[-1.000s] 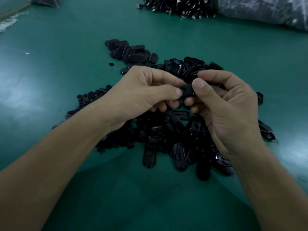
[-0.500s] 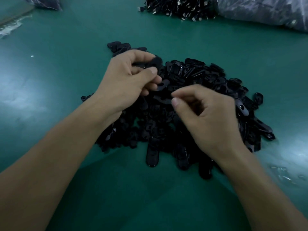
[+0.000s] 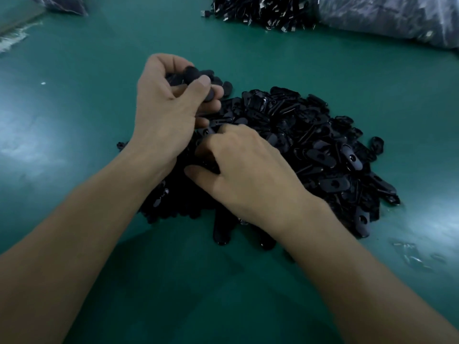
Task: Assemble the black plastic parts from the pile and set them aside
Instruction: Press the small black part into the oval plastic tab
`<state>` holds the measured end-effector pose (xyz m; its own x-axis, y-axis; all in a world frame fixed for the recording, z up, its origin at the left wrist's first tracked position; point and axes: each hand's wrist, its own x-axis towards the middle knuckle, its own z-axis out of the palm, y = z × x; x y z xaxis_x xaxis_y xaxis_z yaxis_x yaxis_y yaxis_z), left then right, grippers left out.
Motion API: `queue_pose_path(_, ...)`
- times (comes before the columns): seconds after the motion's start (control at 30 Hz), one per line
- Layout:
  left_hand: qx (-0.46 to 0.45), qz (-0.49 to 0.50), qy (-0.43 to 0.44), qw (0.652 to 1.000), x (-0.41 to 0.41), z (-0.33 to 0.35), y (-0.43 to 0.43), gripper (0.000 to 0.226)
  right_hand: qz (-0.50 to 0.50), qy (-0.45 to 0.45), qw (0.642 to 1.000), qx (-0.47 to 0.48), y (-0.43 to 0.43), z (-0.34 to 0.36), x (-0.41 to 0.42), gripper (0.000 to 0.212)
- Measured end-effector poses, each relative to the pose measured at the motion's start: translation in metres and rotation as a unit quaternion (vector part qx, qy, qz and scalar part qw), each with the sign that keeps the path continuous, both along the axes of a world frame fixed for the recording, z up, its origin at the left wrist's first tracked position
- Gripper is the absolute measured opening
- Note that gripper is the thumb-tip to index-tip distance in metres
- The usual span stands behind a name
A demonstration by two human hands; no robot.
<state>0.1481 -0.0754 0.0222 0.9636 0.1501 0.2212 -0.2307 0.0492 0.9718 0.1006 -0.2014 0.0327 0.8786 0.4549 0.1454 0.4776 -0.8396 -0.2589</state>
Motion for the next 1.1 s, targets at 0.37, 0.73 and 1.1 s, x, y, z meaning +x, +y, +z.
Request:
queue_pose_path(0.37, -0.041, 0.042, 0.006, 0.998, 0.000, 0.002, 0.000, 0.022, -0.014, 0.028, 1.000, 0.006, 0.013, -0.006, 0.004, 0.010)
queue_pose_path(0.73, -0.001, 0.034, 0.011, 0.999, 0.003, -0.005, 0.000, 0.025, 0.001, 0.016, 1.000, 0.004, 0.010, -0.007, 0.000, 0.008)
queue_pose_path(1.1, 0.020, 0.023, 0.024, 0.999, 0.004, -0.007, -0.002, 0.016, -0.015, 0.076, 0.971, 0.227, -0.018, 0.000, 0.007, 0.010)
